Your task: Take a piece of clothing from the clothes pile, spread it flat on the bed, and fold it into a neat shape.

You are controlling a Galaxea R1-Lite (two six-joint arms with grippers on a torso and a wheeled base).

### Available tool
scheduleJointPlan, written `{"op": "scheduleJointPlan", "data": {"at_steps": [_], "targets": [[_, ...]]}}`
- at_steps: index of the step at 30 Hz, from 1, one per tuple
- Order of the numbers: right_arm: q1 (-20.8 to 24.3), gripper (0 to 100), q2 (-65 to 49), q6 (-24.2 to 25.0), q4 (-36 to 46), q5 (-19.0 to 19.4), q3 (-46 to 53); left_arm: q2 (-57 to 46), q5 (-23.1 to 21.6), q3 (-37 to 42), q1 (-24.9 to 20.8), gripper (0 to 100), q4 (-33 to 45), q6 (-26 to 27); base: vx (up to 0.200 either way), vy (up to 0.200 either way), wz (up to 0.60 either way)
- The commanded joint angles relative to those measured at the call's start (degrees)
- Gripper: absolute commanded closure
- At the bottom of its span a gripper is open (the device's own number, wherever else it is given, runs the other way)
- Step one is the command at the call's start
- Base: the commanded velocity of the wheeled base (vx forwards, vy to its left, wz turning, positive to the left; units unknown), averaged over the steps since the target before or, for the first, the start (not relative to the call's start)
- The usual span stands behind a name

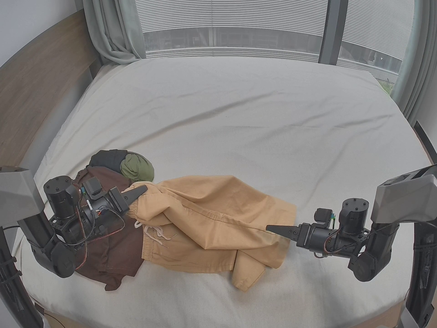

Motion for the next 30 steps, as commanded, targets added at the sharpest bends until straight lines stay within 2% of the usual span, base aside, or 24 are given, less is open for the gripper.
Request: {"op": "scheduleJointPlan", "data": {"at_steps": [1,16,21,22,30], "targets": [[0.92,0,1.97,0.0,-0.1,0.01,-1.14,-0.04,0.0,-0.01,-0.1,100,0.03,-0.02,0.0,0.0,0.0],[2.5,0,4.96,0.0,-0.18,-0.43,-5.09,-0.04,0.0,-0.01,-0.19,100,-0.06,-0.2,0.0,0.0,0.0],[2.41,0,5.05,0.09,-0.27,-2.37,-6.15,-0.04,0.0,-0.01,-0.28,100,-0.06,-0.29,0.0,0.0,0.0],[2.41,100,5.05,0.09,-0.27,-2.54,-6.24,-0.04,0.0,-0.01,-0.28,100,-0.06,-0.29,0.0,0.0,0.0],[2.06,100,5.05,0.09,-0.27,-2.89,-6.5,0.05,0.0,-0.09,-0.28,100,-0.06,-0.37,0.0,0.0,0.0]]}}
